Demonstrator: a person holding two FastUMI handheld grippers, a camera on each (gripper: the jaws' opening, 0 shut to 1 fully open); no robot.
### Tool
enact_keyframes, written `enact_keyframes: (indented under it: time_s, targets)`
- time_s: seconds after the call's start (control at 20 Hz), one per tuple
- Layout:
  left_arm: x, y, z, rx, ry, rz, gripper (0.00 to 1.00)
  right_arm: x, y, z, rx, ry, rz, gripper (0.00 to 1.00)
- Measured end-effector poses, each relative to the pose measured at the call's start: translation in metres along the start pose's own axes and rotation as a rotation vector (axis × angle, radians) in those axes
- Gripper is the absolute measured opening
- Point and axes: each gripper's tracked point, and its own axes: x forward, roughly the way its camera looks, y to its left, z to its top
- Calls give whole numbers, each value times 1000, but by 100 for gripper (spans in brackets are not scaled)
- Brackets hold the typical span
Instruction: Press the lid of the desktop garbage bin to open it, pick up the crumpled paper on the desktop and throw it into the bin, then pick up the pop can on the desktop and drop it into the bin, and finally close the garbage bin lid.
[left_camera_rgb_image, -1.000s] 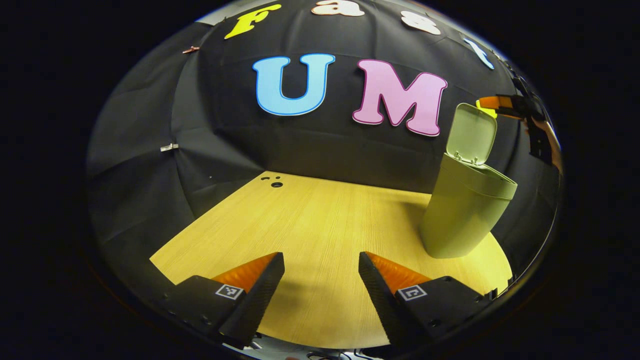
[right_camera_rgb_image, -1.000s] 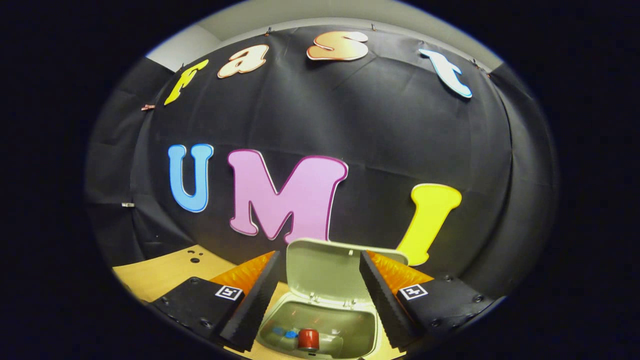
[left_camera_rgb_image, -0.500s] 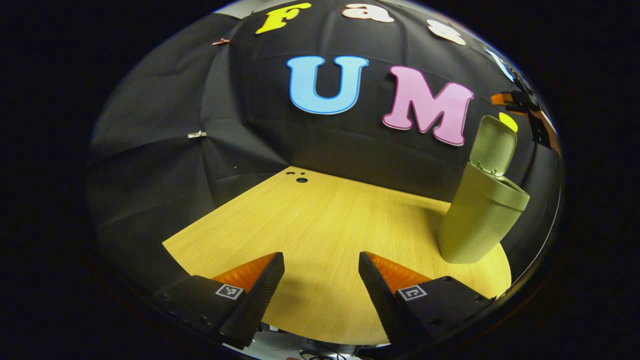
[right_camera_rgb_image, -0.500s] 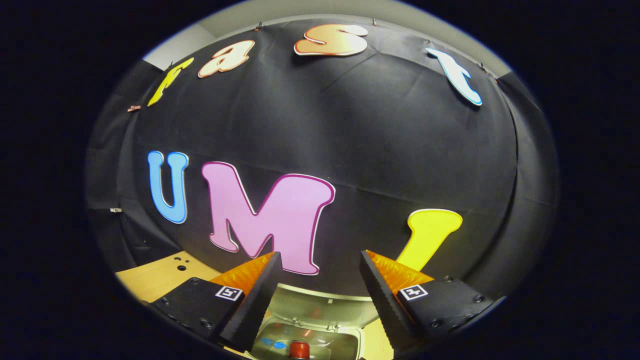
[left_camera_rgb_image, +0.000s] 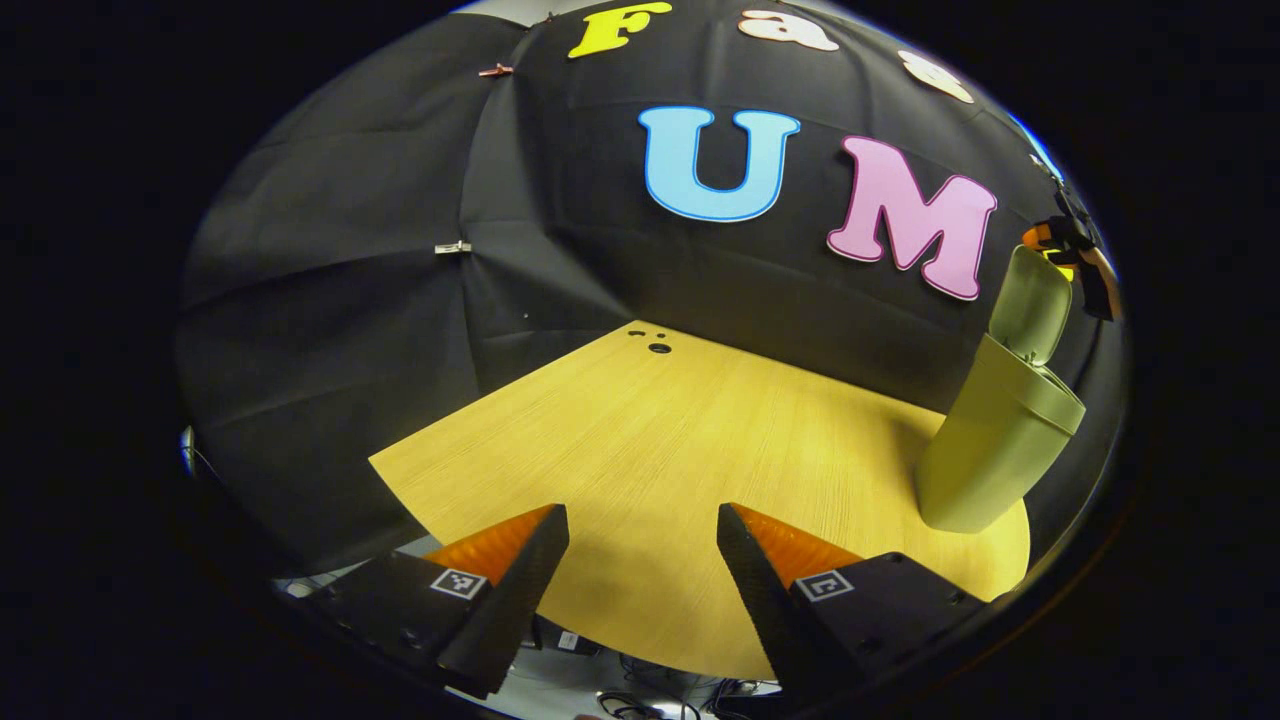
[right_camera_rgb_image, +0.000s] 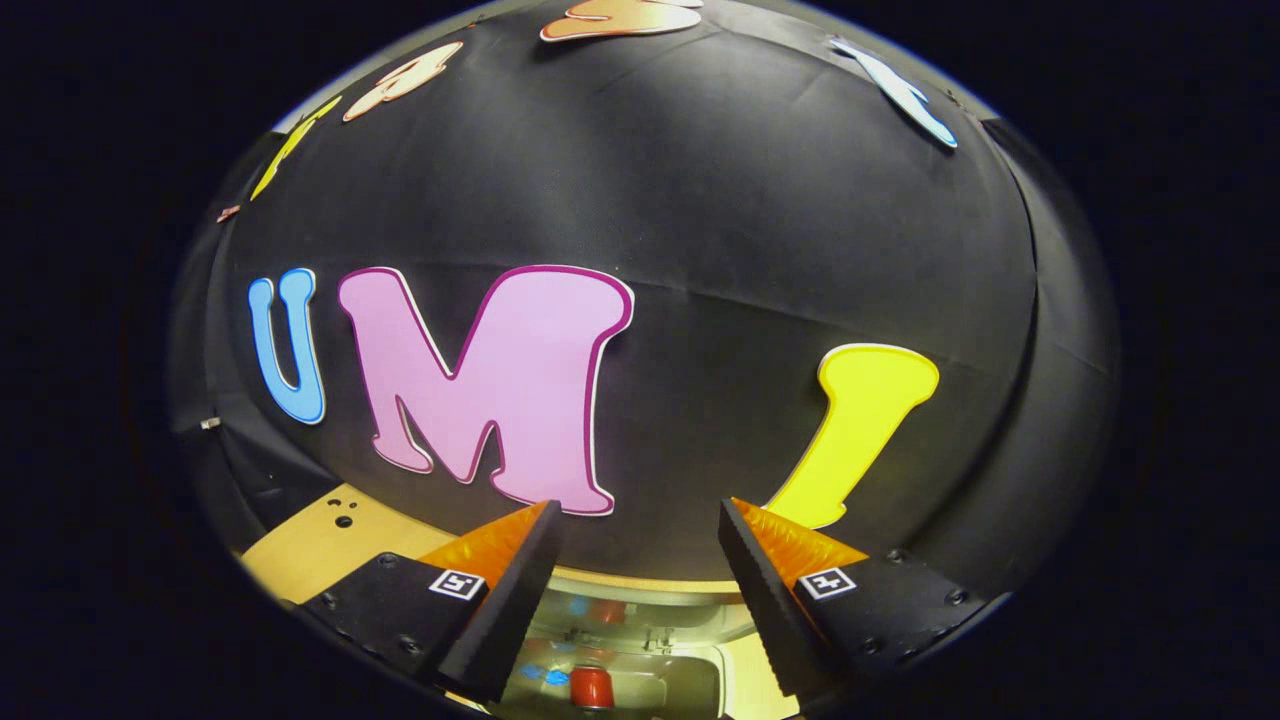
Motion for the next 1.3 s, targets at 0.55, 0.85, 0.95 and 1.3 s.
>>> enact_keyframes:
  time_s: [0.55, 0.85, 0.95, 1.3]
  targets:
    - [14, -23, -3, 66, 11, -71, 96, -48, 10, -52, -98, 55, 37, 98]
    - [18, -45, -12, 123, 38, -135, 96, -71, 14, -95, -50, 91, 38, 98]
    - [18, -52, -14, 142, 41, -153, 96, -76, 12, -113, -34, 119, 44, 98]
    - [14, -73, -19, 195, 50, -197, 96, -88, 4, -158, 64, 171, 28, 98]
